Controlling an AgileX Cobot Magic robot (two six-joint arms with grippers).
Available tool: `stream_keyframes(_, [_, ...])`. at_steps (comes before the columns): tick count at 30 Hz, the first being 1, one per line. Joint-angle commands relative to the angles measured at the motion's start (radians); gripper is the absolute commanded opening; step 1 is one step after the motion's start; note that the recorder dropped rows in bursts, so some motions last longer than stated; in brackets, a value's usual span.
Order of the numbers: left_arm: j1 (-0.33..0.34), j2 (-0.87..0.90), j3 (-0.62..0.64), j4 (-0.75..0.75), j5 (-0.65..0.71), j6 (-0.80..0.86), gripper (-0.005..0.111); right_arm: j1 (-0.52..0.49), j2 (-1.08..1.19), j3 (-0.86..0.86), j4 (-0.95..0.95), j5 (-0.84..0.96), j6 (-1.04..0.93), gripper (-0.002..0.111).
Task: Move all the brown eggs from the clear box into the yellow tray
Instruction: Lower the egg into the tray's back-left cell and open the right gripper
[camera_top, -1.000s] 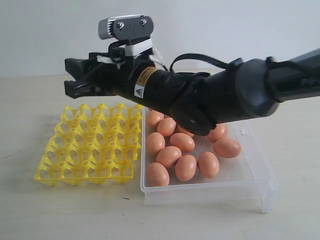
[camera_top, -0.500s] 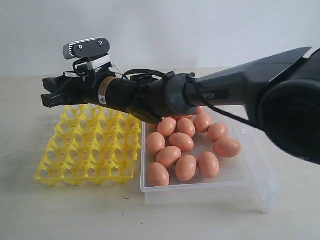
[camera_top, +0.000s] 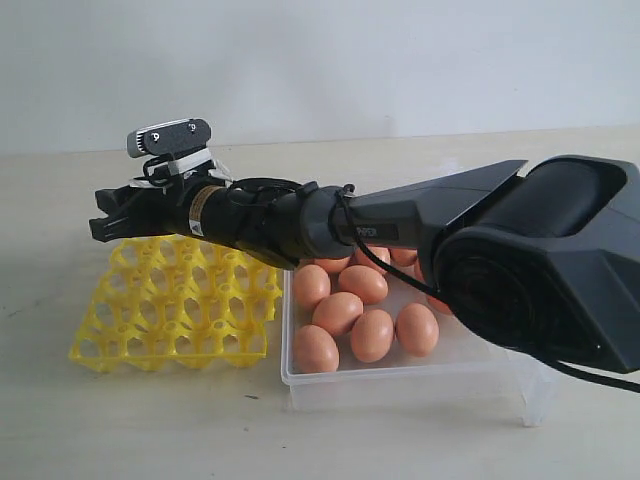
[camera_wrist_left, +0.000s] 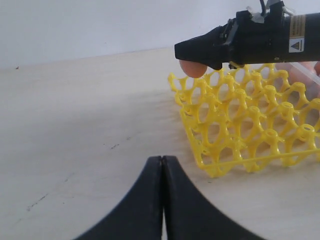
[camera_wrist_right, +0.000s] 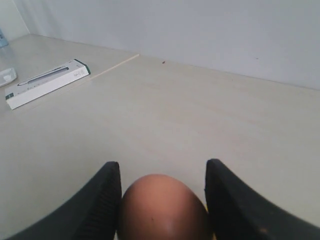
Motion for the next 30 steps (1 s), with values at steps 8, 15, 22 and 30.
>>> stream_keyframes(8, [-0.004,-0.006,-0.004,0.002,-0.006,0.000,0.000,-0.020,0.028,-0.042,-0.004,0.006,0.004,0.000])
stream_keyframes(15, [-0.004,-0.006,-0.004,0.002,-0.006,0.000,0.000,-0.022,0.040,-0.069,-0.006,0.006,0.004,0.000])
stream_keyframes(22, [-0.004,-0.006,-0.004,0.002,-0.006,0.000,0.000,-0.017,0.045,-0.091,-0.021,0.009,0.004,0.028])
stream_keyframes(30, [-0.004,-0.006,-0.004,0.002,-0.006,0.000,0.000,-0.017,0.045,-0.091,-0.021,0.016,0.004,0.057])
